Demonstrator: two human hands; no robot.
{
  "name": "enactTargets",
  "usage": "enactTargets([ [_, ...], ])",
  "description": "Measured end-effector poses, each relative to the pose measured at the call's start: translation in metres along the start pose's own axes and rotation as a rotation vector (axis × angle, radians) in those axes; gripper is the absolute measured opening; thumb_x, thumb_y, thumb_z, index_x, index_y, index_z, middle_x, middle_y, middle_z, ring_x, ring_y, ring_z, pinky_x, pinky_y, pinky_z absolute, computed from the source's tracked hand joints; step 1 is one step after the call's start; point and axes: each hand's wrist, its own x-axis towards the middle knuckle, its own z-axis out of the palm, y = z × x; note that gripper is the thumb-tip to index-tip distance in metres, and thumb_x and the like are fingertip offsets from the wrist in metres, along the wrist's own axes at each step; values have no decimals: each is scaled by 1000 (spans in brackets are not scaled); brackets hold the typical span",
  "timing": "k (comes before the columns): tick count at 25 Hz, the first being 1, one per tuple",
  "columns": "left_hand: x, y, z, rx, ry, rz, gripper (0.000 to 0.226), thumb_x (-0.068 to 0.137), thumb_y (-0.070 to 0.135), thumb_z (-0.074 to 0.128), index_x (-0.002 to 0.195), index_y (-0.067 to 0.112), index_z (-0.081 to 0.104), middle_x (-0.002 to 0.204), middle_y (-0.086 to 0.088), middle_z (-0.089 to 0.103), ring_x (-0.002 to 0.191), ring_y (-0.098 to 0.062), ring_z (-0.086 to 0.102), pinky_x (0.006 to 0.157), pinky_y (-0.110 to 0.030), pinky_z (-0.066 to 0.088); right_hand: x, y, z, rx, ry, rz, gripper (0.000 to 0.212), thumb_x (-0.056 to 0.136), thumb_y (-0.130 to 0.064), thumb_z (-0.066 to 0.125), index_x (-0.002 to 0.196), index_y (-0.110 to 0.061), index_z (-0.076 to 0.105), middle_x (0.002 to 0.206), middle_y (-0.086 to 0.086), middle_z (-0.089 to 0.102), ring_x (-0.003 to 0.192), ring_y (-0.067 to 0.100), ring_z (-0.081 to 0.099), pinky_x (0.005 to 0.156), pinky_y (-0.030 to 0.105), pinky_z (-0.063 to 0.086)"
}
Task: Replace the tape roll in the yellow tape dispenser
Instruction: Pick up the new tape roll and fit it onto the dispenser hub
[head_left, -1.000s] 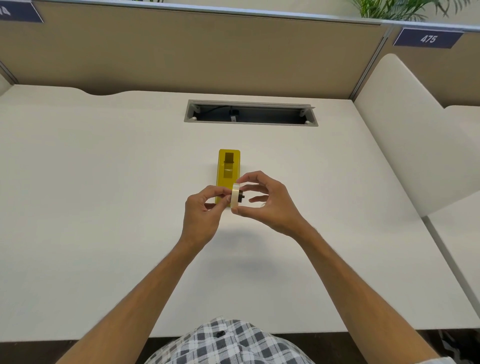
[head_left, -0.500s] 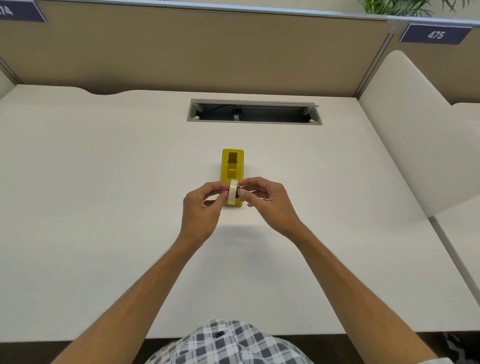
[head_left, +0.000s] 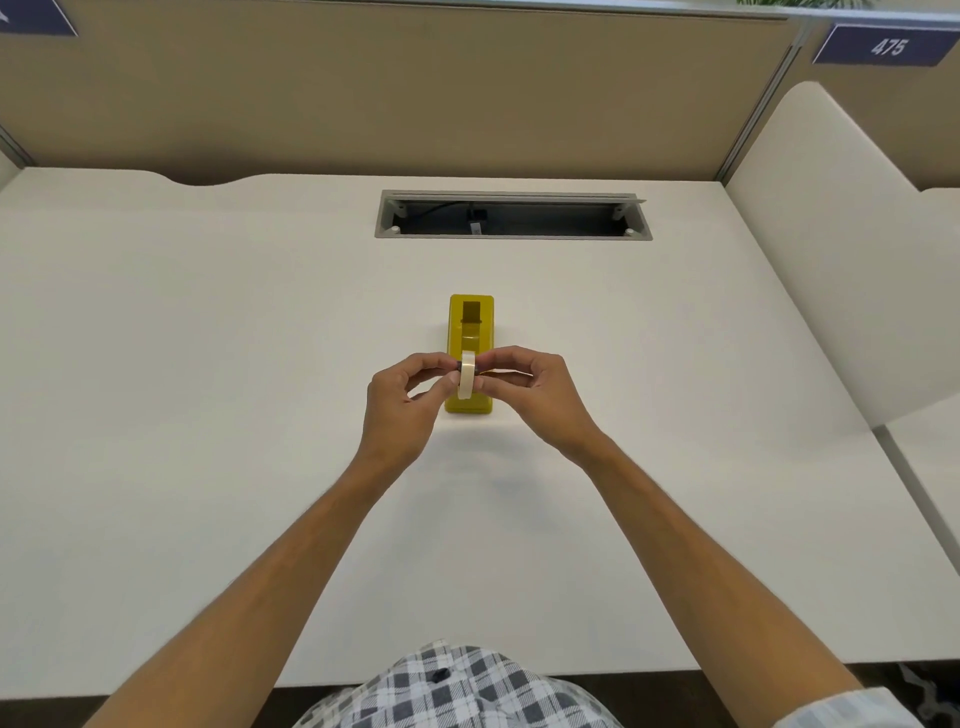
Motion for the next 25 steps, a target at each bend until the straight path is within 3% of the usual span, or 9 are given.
enactTargets([
  [3,15,0,1,-21,-23,6,14,87,11,69,100,12,70,97,0,73,96,-11,69,91,-34,56,13,-2,-3,-52,20,-5,24,79,-12,80,102,-11,74,100,6,77,95,18,73,93,40,56],
  [7,35,0,5,-65,-52,12,15,86,8,68,101,11,69,99,-1,73,98,-12,69,93,-37,55,29,-5,-6,-294,59,-72,23,80,-25,79,103,-22,76,93,-9,76,90,4,71,84,35,59],
  [10,48,-1,9,-54,-73,19,19,87,7,66,105,13,71,102,-1,74,100,-12,69,95,-37,54,45,-6,-13,-468,47,-115,24,81,-27,77,105,-22,75,96,-10,74,91,3,68,76,34,58],
  [16,73,-6,12,56,-119,44,31,85,-2,63,114,10,69,115,-5,70,110,-16,65,98,-35,52,72,-4,-26,-557,21,-146,22,83,-30,74,105,-28,73,98,-11,72,94,6,65,71,28,50],
  [20,86,-10,14,170,-160,105,30,87,4,64,115,14,68,113,-3,69,108,-16,64,97,-29,50,87,2,-29,-583,15,-135,22,83,-29,75,104,-26,74,100,-9,73,94,7,63,70,26,44],
  [25,96,-20,16,287,-94,148,24,86,13,69,110,16,71,108,1,71,102,-12,63,81,-22,48,98,7,-29,-651,-27,-116,23,85,-27,74,107,-19,73,102,-3,70,96,13,64,75,37,54],
])
